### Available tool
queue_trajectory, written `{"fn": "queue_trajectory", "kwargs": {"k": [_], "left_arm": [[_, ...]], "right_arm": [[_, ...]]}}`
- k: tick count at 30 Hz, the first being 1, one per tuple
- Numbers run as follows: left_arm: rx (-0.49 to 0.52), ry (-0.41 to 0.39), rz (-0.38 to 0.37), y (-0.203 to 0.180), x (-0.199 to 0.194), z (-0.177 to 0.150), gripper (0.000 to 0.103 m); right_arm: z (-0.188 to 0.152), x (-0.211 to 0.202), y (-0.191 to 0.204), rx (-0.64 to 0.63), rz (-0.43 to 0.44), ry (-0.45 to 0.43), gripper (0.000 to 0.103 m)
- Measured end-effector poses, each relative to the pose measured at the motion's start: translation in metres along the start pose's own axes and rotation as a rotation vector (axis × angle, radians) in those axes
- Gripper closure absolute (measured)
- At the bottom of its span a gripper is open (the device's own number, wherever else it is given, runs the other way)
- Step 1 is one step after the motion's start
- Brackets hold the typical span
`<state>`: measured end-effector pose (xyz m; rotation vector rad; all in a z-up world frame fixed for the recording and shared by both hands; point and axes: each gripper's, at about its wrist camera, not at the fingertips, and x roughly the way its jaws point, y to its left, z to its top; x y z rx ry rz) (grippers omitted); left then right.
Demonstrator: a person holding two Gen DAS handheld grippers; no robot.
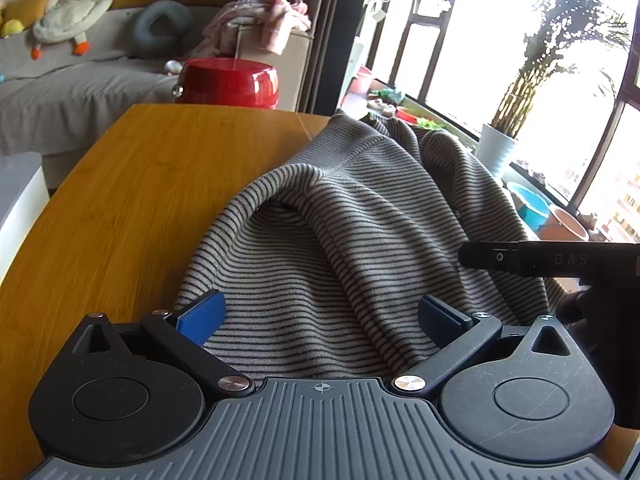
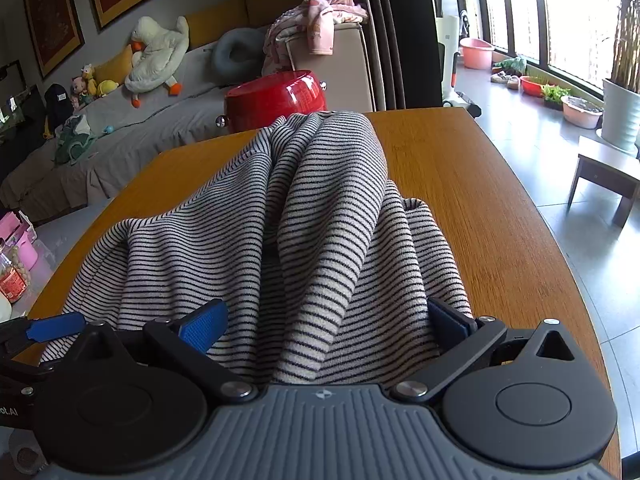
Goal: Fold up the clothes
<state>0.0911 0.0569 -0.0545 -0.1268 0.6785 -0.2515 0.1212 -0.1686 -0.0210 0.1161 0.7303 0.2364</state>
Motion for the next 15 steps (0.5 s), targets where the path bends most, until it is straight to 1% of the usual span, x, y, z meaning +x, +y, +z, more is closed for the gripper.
{"fn": "queue_trajectory", "kwargs": {"k": [1, 4, 7, 8, 10, 13, 15], "left_arm": [[0.007, 0.003, -0.006, 0.001, -0.001, 0.000, 0.000], [-0.002, -0.005, -0.012, 0.008, -0.005, 0.000, 0.000], [-0.037, -0.032, -0.003, 0.016, -0.011, 0.005, 0.000], [-0.030, -0.051, 0.021, 0.016, -0.014, 0.009, 0.000], [0.029, -0.107, 0.096, 0.012, -0.018, 0.017, 0.000], [0.115, -0.141, 0.112, 0.003, -0.019, 0.031, 0.000], [0.170, -0.135, 0.122, -0.003, -0.012, 0.041, 0.000]], "right_arm": [[0.000, 0.000, 0.002, -0.020, -0.003, 0.005, 0.000], [-0.003, -0.001, 0.003, -0.026, -0.003, -0.003, 0.000], [-0.004, -0.004, -0.002, 0.006, 0.018, -0.022, 0.000], [-0.005, -0.005, -0.004, 0.017, 0.025, -0.028, 0.000], [-0.005, -0.006, -0.006, 0.033, 0.035, -0.039, 0.000], [-0.007, -0.007, -0.007, 0.042, 0.039, -0.048, 0.000], [-0.006, -0.008, -0.009, 0.050, 0.044, -0.052, 0.000]]}}
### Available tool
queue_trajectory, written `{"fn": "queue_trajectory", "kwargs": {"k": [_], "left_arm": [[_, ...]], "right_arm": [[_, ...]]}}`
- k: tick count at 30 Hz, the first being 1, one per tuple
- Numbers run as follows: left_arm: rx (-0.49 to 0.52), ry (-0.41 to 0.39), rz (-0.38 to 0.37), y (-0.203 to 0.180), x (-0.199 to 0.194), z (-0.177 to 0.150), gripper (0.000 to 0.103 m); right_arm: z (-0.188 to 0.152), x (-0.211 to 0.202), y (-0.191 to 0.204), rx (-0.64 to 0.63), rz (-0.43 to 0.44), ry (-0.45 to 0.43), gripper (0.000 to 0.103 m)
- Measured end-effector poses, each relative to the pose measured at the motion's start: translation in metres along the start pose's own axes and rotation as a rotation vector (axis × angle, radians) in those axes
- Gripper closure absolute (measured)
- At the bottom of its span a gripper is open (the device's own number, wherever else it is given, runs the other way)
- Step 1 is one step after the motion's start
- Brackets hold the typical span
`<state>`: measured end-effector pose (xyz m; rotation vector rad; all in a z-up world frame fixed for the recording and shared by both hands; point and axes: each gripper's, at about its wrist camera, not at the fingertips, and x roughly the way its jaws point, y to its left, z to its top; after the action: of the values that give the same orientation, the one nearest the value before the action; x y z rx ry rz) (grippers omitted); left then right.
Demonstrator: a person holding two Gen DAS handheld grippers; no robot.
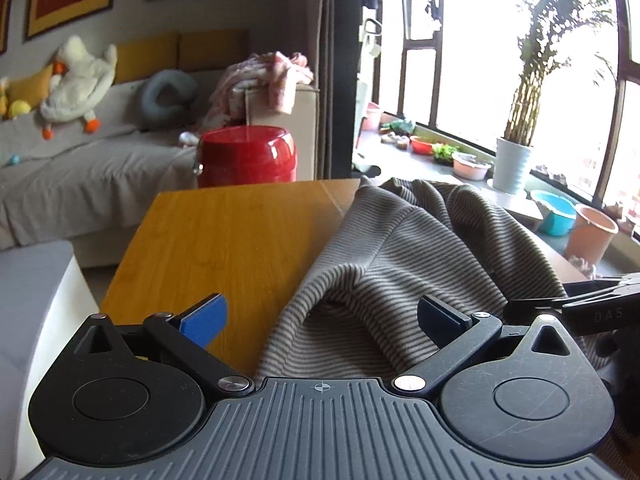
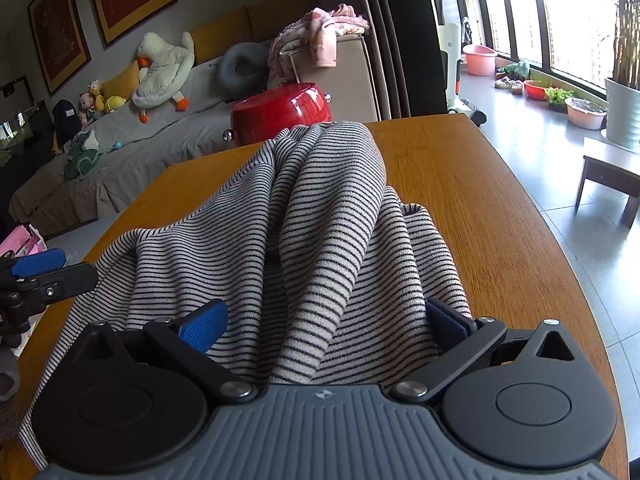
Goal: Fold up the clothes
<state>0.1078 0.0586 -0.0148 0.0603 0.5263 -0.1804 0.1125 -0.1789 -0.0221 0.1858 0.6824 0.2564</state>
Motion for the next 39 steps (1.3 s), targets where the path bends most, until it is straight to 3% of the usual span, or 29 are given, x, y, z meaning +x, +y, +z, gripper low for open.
{"fn": "queue_trajectory", "kwargs": {"k": [7, 15, 22, 26, 30, 32, 34, 36, 39], "left_arm": [[-0.002, 0.068, 0.001, -0.004, 0.032, 0.010, 0.000], [0.028, 0.125, -0.028, -0.015, 0.053, -0.009, 0.000], [-0.085, 0.173, -0.106, -0.002, 0.032, -0.029, 0.000], [-0.073, 0.112, -0.127, -0.004, 0.015, -0.024, 0.000], [-0.103, 0.093, -0.253, 0.000, -0.009, -0.013, 0.000], [-0.165, 0.134, -0.345, 0.005, -0.012, -0.012, 0.003], [-0.226, 0.190, -0.436, 0.007, -0.009, -0.015, 0.020], [-0.258, 0.223, -0.471, 0.006, -0.003, -0.019, 0.024], [-0.304, 0.274, -0.497, 0.006, 0.013, -0.024, 0.022]], "right_arm": [[0.001, 0.001, -0.002, 0.011, 0.004, -0.004, 0.000], [0.000, -0.001, -0.001, -0.004, 0.015, 0.026, 0.000], [-0.015, -0.018, 0.012, -0.123, 0.025, 0.078, 0.000], [-0.009, -0.022, 0.009, -0.102, 0.019, 0.054, 0.001], [0.003, -0.044, 0.015, -0.197, -0.043, -0.075, 0.016], [0.012, -0.050, 0.018, -0.212, -0.039, -0.115, 0.031], [0.019, -0.050, 0.019, -0.208, -0.028, -0.128, 0.049], [0.023, -0.040, 0.018, -0.182, -0.013, -0.107, 0.050], [0.020, -0.016, 0.014, -0.131, 0.000, -0.045, 0.050]]}}
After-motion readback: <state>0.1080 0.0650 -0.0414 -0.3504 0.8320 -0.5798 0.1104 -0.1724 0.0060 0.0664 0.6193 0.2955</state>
